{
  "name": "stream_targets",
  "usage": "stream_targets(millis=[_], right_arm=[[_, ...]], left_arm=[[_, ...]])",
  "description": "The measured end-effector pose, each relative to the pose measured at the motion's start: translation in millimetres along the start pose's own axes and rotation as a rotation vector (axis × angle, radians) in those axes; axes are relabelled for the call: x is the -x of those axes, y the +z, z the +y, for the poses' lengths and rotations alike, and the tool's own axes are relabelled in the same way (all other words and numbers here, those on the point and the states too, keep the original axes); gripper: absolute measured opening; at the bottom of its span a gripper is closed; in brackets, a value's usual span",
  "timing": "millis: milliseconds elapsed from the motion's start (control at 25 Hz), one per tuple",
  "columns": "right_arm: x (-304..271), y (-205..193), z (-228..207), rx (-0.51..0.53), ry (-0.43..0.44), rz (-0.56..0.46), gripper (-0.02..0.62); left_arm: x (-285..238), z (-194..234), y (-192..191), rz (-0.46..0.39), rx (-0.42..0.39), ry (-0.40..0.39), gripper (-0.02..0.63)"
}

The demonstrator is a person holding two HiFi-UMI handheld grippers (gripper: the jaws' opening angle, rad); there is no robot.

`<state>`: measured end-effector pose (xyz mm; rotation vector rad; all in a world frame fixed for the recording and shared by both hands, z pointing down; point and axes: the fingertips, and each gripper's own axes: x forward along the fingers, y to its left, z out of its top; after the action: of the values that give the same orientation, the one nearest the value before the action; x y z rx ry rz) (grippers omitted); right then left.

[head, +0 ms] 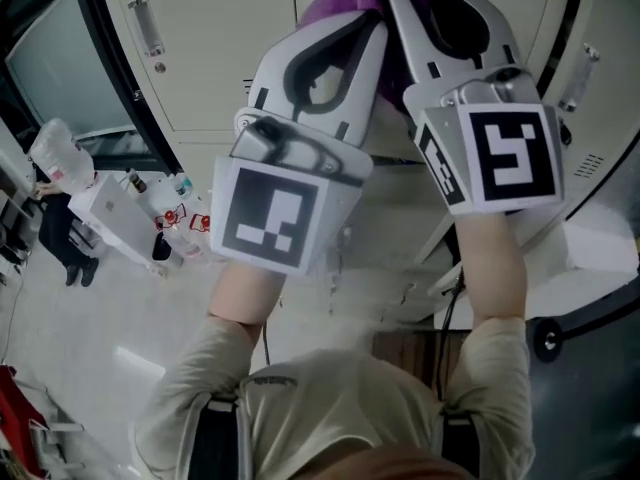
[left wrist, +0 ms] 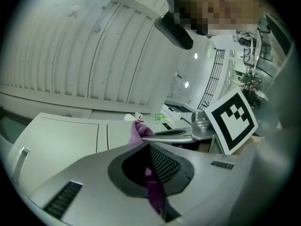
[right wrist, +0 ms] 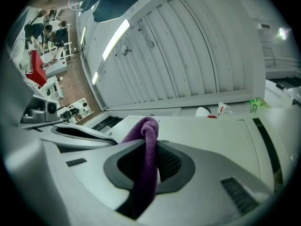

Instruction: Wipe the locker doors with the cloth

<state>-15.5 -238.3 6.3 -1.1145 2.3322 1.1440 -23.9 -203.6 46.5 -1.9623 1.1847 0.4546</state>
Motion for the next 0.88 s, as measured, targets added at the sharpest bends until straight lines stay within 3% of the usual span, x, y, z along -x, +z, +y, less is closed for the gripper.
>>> stream_targets(millis=[400,880], right_arm=[[5,-49,38,-0.079,0.038,0.078,0.048],[30,-85,16,-0.090,-0.033,0.160,0.048]], left_arm=[[26,-1,-46,0.096,0.031,0.007,-0.002],[13,-32,-57,0.083,0.088,-0.043,-0.002]])
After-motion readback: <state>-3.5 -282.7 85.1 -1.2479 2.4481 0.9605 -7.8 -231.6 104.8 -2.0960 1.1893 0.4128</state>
